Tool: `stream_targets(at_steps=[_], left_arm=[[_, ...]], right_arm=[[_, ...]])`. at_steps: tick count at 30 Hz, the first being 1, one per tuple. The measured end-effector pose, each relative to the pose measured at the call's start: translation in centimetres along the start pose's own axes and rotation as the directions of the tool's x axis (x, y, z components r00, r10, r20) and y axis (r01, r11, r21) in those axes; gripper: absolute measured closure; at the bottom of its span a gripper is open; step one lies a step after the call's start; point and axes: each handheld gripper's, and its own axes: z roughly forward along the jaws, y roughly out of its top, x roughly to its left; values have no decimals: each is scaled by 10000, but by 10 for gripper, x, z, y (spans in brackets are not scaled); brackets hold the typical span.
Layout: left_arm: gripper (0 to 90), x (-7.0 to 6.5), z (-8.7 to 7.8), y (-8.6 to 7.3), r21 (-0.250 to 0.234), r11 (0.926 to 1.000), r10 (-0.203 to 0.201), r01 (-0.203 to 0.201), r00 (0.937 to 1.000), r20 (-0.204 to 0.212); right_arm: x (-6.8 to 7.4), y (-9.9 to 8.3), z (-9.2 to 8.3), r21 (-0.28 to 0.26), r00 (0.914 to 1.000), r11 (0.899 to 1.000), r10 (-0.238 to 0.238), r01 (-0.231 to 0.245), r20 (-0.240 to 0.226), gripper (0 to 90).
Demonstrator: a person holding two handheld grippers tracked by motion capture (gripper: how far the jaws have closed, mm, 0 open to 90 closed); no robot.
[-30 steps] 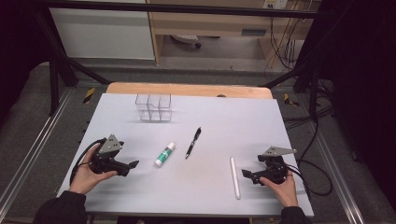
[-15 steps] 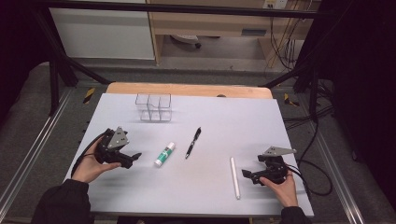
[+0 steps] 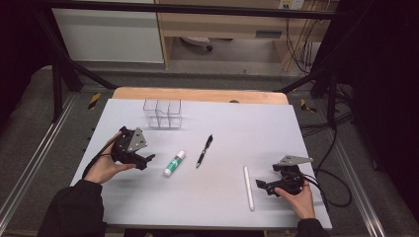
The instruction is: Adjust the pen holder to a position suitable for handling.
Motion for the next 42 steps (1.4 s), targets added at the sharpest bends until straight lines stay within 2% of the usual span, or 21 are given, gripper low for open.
stream_targets(at_steps=[5,11,14,16,17,19,23,27,34,36,38,40,42], left_arm=[[82,5,8,8,123,9988,465,-464,9988,-127],[130,10,18,15,211,9937,1104,-1097,9932,-361],[160,15,22,18,389,9874,1553,-1531,9860,-608],[189,19,24,19,309,9840,1772,-1752,9810,-796],[232,21,25,20,286,9821,1878,-1860,9786,-842],[260,25,28,20,292,9766,2151,-2133,9716,-984],[295,34,33,21,529,9694,2446,-2396,9610,-1294],[332,43,36,21,476,9638,2666,-2624,9505,-1596],[422,52,42,21,590,9422,3350,-3299,9213,-1974],[430,55,45,21,758,9334,3589,-3508,9106,-2048],[439,56,48,21,728,9291,3698,-3627,9053,-2089],[443,57,51,22,795,9191,3938,-3859,8940,-2137],[457,58,55,22,870,9121,4098,-4006,8867,-2141]], right_arm=[[0,0,0,27,10000,10000,-16,16,5,7],[0,0,1,50,9999,9999,-91,90,45,7],[0,0,0,64,10000,10000,-60,60,31,7],[0,0,0,79,10000,10000,-27,27,26,7],[0,0,0,88,10000,10000,-24,24,22,7],[1,-1,1,90,10000,10000,-30,30,20,7],[0,-1,0,53,10000,10000,-63,63,53,7],[0,0,0,86,10000,10000,-51,50,52,7],[1,0,0,95,9999,9999,-67,66,79,7],[0,0,0,95,9999,9999,-68,67,83,7],[1,-1,1,110,9999,9999,-114,113,119,7],[0,-1,1,107,9998,9998,-153,151,138,7],[0,-1,0,129,9999,9999,-105,103,102,7]])
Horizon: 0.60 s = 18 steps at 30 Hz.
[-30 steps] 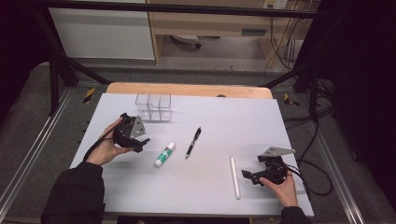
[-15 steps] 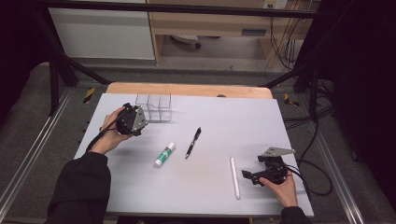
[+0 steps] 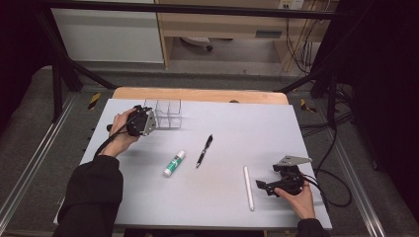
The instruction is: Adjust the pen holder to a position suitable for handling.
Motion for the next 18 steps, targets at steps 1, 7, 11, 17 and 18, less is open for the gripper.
stream_targets(at_steps=[1,7,11,17,18], left_arm=[[457,0,2,0,16,10000,80,-80,10000,-7],[525,1,10,-1,36,9984,568,-568,9983,-86],[566,2,14,-1,132,9964,840,-838,9963,-177],[605,2,15,-1,102,9939,1099,-1097,9937,-232],[614,2,14,-1,123,9933,1151,-1148,9930,-252]], right_arm=[[0,0,0,0,10000,10000,0,0,0,7],[0,0,1,20,10000,10000,-10,10,43,7],[0,0,0,5,10000,10000,-33,33,53,7],[0,0,1,-1,10000,10000,-89,89,31,7],[0,0,1,3,9999,9999,-100,100,36,7]])
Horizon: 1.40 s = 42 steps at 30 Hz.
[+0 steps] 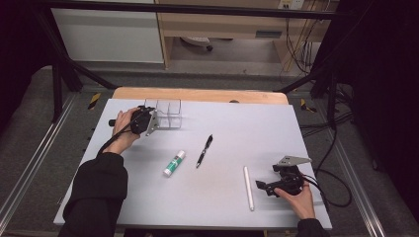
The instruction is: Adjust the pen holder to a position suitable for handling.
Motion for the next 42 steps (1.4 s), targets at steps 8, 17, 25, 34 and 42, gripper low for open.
stream_targets(at_steps=[8,17,25,34,42], left_arm=[[716,0,-7,1,-8,9997,254,-254,9996,114],[738,-4,-16,3,107,9987,501,-507,9977,467],[752,-4,-17,7,390,9961,764,-789,9952,603],[796,-9,-24,7,281,9939,1041,-1068,9908,866],[811,-14,-27,8,232,9895,1401,-1427,9860,906]], right_arm=[[0,0,0,8,10000,10000,-4,4,-34,7],[0,0,0,32,10000,10000,-11,11,-34,7],[0,0,0,28,10000,10000,9,-9,-60,7],[1,0,-1,43,9999,10000,67,-66,-90,7],[1,0,-1,44,9999,10000,50,-49,-117,7]])
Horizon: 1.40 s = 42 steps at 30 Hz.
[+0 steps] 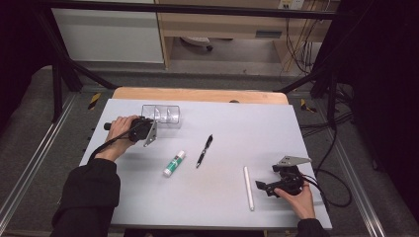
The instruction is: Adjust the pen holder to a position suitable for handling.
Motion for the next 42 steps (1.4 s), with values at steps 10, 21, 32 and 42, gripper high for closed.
stream_targets(at_steps=[10,21,32,42], left_arm=[[875,-10,0,-2,393,9973,593,-612,9970,494],[874,-12,-8,2,421,9988,230,-244,9991,346],[879,-14,-28,8,98,9984,-551,550,9984,82],[887,-19,-36,12,-31,9976,-697,698,9973,219]], right_arm=[[0,0,0,60,10000,10000,-14,14,-23,8],[0,0,0,40,10000,10000,-63,63,-32,8],[0,0,0,72,10000,10000,-47,47,-34,8],[1,0,0,98,10000,9999,-77,78,-18,8]])
